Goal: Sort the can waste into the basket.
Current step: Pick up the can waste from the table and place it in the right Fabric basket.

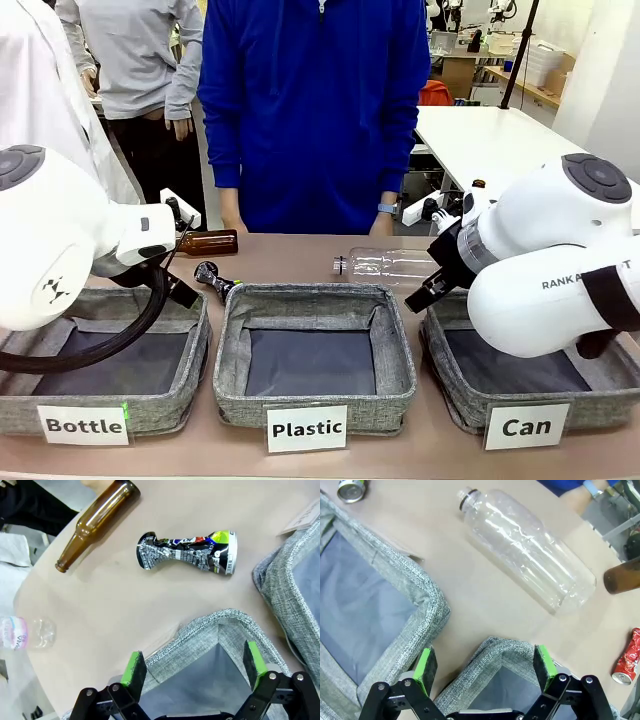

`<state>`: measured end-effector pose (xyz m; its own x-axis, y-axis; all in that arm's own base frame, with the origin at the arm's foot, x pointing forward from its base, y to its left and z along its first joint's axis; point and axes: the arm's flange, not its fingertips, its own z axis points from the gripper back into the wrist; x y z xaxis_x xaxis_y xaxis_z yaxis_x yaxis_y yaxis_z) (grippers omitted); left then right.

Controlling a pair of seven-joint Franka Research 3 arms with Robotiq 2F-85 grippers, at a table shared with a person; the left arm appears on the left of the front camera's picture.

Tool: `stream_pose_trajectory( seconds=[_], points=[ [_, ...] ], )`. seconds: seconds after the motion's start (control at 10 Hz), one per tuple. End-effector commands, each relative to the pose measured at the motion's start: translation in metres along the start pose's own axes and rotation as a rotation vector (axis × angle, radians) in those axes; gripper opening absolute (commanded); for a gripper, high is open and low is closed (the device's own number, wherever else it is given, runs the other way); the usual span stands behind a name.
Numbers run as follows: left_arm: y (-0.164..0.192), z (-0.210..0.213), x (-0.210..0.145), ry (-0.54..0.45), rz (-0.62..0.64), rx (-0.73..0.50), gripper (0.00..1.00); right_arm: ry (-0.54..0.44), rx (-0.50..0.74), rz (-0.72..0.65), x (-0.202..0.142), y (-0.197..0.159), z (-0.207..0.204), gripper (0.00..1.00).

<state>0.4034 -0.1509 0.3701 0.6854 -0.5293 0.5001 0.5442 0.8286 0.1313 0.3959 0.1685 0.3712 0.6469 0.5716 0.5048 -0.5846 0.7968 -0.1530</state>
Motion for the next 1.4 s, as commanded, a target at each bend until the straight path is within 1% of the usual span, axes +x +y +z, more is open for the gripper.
stream_pose_trajectory(
  seconds=[0.0,1.0,1.1,1.2,1.3],
  points=[
    [0.0,0.0,0.0,0.0,0.0,0.0,1.0,0.0,0.0,-0.001,0.0,0.0,0.0,1.0],
    [0.0,0.0,0.0,0.0,0.0,0.0,1.0,0.0,0.0,0.0,0.0,0.0,0.0,1.0],
    [0.0,0.022,0.001,0.014,-0.045,-0.025,1.0,0.0,0.018,-0.029,0.004,0.0,0.017,1.0],
    [0.001,0.05,0.004,0.048,-0.047,-0.089,1.0,-0.052,0.035,-0.024,0.008,0.001,0.04,1.0],
    [0.005,0.083,0.003,0.037,-0.058,-0.166,1.0,-0.045,0.06,-0.063,0.012,0.002,0.069,1.0]
  ],
)
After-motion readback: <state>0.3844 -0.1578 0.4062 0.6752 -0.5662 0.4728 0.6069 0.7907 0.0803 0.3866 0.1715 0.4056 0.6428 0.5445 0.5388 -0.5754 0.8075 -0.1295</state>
